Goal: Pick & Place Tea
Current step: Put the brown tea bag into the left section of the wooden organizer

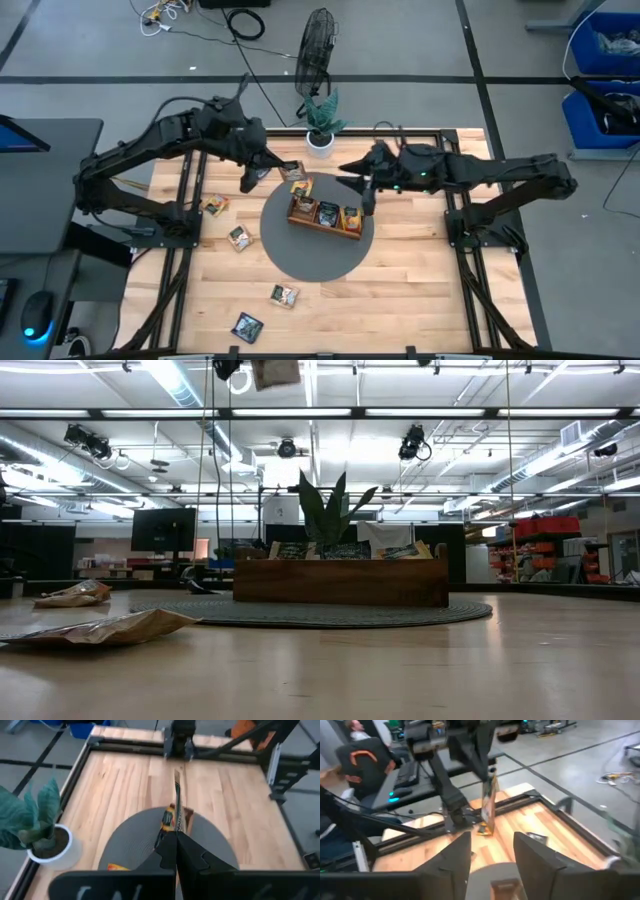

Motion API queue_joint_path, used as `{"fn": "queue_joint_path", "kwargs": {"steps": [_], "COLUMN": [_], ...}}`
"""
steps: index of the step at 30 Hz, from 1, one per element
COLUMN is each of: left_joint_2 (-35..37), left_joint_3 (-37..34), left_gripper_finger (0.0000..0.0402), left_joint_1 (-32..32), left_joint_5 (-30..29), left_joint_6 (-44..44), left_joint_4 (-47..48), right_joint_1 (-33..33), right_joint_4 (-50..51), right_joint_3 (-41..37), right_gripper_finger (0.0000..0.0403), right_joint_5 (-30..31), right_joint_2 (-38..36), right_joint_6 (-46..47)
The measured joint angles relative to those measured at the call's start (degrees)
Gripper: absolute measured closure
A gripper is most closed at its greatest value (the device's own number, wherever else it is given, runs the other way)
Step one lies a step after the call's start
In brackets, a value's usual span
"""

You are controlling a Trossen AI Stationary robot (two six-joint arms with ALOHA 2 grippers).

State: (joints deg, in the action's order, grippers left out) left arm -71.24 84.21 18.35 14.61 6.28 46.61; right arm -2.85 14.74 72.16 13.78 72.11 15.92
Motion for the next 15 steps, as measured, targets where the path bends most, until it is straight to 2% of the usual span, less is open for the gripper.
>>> {"fn": "queue_joint_path", "kwargs": {"steps": [4,9,15], "left_joint_2": [-0.1,-0.1,-0.1], "left_joint_3": [-5.1,-12.6,-20.1], "left_gripper_finger": [0.0400,0.0401,0.0401], "left_joint_1": [-0.3,-0.6,-0.9], "left_joint_5": [0.2,0.2,0.2], "left_joint_6": [0.4,0.7,3.3], "left_joint_4": [-3.6,-11.3,-18.2], "right_joint_1": [0.0,0.0,0.0], "right_joint_4": [2.5,2.9,3.5], "right_joint_3": [-1.2,-4.1,-7.1], "right_gripper_finger": [0.0228,0.0225,0.0229], "right_joint_5": [4.0,7.0,7.8], "right_joint_2": [-3.9,-7.7,-9.1], "right_joint_6": [-0.2,1.6,4.7]}}
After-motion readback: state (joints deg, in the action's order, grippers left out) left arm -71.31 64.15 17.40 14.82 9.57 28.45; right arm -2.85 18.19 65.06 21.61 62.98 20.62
